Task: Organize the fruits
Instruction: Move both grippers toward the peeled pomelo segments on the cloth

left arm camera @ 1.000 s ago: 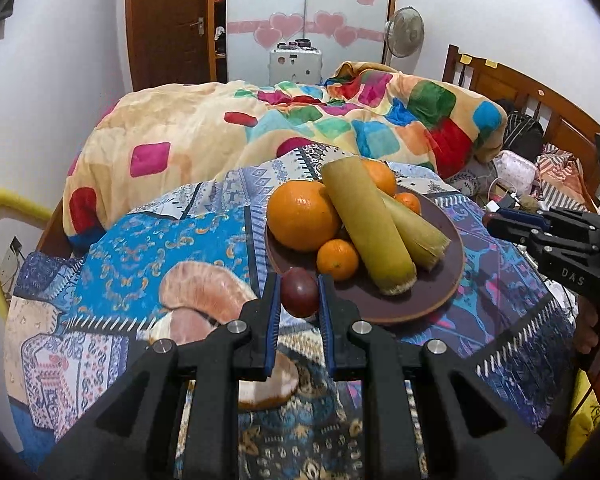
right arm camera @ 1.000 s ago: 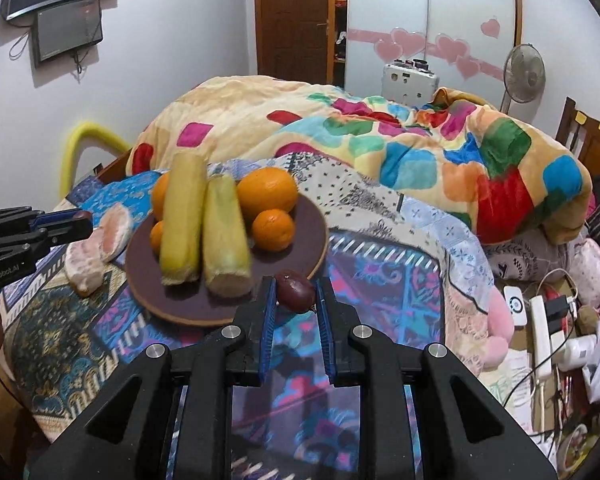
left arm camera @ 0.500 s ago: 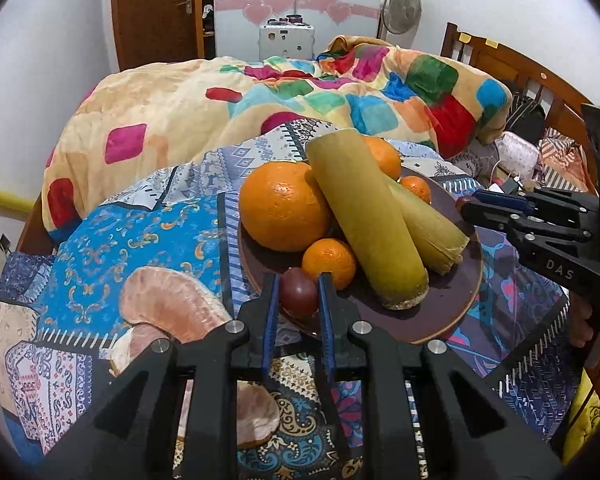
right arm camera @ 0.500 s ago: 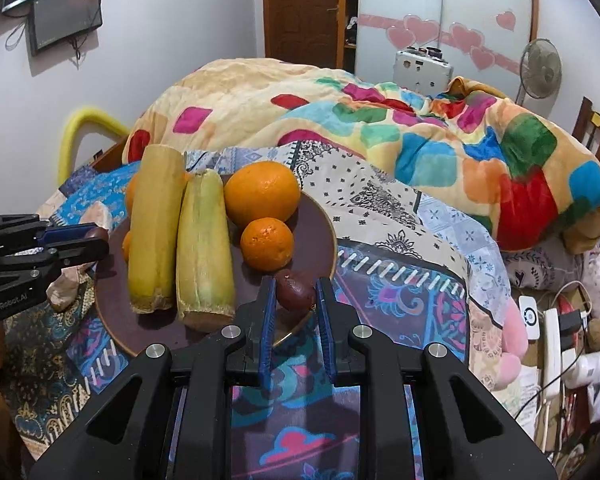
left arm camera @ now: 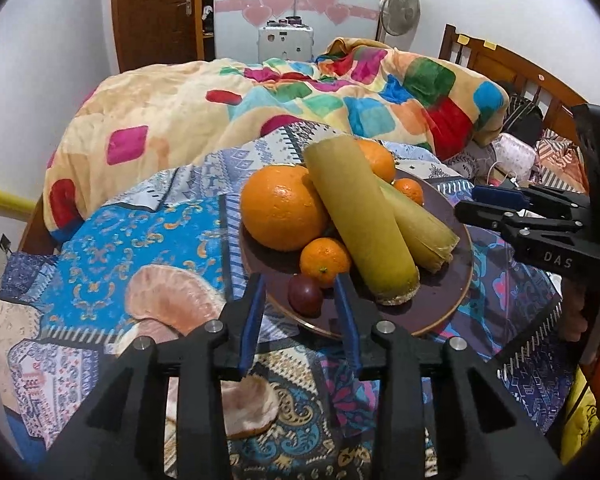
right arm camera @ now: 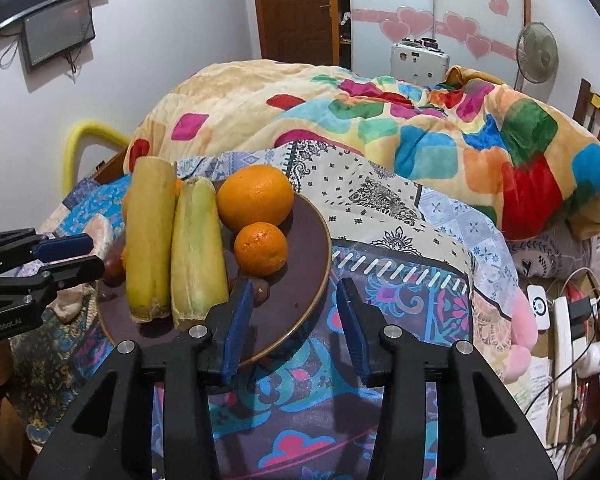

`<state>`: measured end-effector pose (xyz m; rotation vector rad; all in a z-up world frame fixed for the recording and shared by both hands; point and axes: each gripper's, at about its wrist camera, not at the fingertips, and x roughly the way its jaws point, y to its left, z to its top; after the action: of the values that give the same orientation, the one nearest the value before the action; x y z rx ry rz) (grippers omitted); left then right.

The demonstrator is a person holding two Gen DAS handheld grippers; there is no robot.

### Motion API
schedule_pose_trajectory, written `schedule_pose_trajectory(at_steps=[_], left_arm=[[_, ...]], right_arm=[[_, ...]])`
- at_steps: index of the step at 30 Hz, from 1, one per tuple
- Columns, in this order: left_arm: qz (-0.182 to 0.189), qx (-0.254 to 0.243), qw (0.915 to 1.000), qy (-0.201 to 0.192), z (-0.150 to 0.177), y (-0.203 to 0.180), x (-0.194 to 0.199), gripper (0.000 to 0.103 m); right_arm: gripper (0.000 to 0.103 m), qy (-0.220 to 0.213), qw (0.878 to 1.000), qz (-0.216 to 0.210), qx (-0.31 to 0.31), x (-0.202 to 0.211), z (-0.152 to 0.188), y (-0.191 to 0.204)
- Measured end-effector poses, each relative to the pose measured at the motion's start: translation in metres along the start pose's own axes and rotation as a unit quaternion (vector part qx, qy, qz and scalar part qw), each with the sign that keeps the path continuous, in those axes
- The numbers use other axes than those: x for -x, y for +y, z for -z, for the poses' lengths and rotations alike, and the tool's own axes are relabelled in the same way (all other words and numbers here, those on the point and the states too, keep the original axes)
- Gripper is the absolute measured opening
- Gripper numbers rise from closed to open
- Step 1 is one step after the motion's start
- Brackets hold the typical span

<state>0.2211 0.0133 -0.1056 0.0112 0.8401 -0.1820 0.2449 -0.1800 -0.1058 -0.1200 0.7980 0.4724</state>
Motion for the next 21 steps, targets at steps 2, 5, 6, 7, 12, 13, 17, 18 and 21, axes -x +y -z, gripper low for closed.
schedule_pose_trajectory(at_steps=[2,5,6,7,12,13,17,18,21], left_arm=[[-0.009,0.001,0.9999,-0.005,0.001,0.002,0.007,0.052],[-0.025,0.0,0.9996,-0.011,0.007,0.009,0.021,0.067],[-0.035,-0.001,0.9993,-0.01,0.01,0.013,0.026,0.069],[-0.042,-0.001,0.9991,-0.007,0.012,0.015,0.028,0.071],[-0.074,0.011,0.9972,0.008,0.029,0.028,0.03,0.097],[-0.075,0.009,0.9971,0.012,0.032,0.029,0.03,0.098],[-0.1,0.0,0.9946,0.031,0.043,0.028,0.019,0.099],[-0.103,0.001,0.994,0.037,0.044,0.028,0.015,0.099],[-0.098,0.016,0.9934,0.057,0.046,0.03,0.0,0.099]], right_arm=[[0.04,-0.006,1.0,-0.003,-0.001,0.008,0.0,0.001],[0.04,-0.013,1.0,-0.001,0.004,0.018,0.002,0.005],[0.04,-0.015,1.0,-0.001,0.005,0.02,0.003,0.007],[0.04,-0.016,1.0,-0.002,0.007,0.023,0.004,0.008],[0.048,-0.019,1.0,-0.009,0.015,0.03,0.01,0.019],[0.048,-0.02,1.0,-0.007,0.018,0.03,0.011,0.021],[0.048,-0.021,0.999,0.001,0.035,0.031,0.014,0.03],[0.048,-0.021,0.999,0.001,0.039,0.031,0.015,0.033],[0.048,-0.021,0.999,-0.003,0.045,0.031,0.016,0.038]])
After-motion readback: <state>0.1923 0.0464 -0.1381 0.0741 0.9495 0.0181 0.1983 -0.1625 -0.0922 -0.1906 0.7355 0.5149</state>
